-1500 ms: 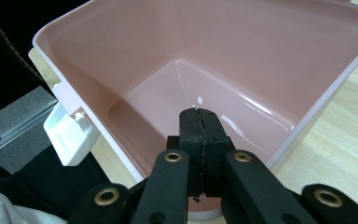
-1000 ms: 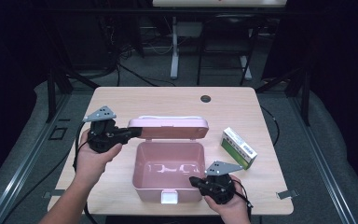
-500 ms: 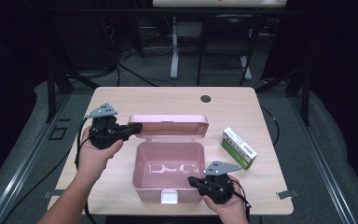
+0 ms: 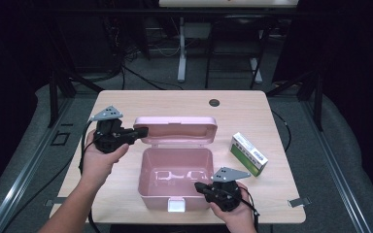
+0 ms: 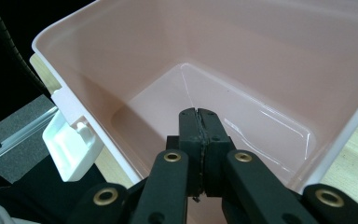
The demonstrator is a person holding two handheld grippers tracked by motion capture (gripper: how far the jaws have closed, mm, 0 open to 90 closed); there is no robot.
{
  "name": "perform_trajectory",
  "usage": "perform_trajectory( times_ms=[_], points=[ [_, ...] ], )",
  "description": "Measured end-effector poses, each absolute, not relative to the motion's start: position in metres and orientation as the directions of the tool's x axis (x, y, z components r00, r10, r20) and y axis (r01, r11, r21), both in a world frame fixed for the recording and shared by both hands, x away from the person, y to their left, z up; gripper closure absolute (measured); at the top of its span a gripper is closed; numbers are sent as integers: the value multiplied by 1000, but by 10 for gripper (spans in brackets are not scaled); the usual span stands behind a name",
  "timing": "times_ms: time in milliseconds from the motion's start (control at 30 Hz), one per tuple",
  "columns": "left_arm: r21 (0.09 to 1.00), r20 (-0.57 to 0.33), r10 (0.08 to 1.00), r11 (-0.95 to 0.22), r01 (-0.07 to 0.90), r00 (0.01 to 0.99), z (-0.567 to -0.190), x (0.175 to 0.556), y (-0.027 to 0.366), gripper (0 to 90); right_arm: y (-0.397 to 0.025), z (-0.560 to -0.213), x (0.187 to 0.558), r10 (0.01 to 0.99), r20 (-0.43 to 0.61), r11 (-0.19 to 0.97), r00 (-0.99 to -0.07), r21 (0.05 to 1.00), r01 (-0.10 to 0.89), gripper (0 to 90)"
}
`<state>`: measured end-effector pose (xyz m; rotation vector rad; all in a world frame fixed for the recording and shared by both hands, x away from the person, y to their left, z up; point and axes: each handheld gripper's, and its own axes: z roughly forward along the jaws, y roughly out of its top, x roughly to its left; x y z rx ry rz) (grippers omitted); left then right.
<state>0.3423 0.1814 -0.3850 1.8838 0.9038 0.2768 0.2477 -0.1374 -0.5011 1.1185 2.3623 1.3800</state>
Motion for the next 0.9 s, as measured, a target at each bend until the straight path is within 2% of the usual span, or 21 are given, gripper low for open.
perform_trajectory(
  times_ms=[900],
  points=[
    [847,-202,697,-228,481,688,-387,350,180,890,-135,-503,251,684,185,304,-705,807,506,892]
  ],
)
